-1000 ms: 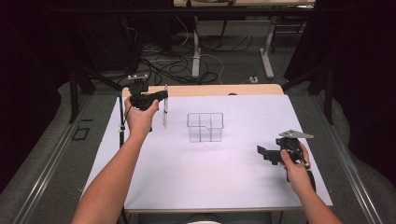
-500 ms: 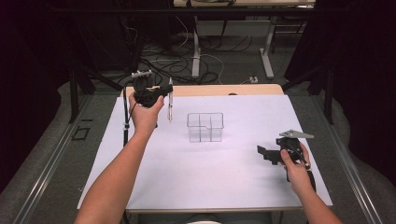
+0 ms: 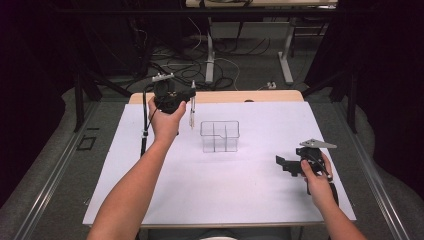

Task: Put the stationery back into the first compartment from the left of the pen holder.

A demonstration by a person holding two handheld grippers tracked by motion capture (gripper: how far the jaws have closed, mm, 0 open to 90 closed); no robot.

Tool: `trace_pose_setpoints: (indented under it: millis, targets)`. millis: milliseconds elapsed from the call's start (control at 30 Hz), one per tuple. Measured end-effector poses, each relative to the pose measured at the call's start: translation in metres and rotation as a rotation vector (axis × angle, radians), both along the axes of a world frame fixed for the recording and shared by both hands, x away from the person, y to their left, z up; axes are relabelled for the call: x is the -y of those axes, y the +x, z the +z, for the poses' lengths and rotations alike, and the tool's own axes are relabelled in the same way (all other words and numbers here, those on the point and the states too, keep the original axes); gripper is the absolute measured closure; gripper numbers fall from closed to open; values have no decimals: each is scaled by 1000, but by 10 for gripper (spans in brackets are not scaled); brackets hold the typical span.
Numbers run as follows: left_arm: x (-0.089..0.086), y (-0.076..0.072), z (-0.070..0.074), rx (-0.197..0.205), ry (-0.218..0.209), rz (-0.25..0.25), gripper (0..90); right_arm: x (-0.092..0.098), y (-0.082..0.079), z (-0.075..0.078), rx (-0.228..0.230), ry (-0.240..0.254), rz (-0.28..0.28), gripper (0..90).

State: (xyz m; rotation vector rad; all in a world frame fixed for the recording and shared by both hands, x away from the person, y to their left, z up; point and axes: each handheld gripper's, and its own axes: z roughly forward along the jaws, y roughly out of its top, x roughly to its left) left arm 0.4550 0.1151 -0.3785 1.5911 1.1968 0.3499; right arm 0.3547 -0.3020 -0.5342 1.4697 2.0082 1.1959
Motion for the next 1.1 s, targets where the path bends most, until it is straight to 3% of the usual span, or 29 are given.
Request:
trace_pose_setpoints:
  millis: [400, 1100]
  targets:
    - [18, 3, -8, -20, 12, -35, 802, 0, 0, 0, 0, 4, -1, 78]
    - [35, 11, -33, -30, 53, -33, 802, 1, 0, -1, 3, -7, 11, 79]
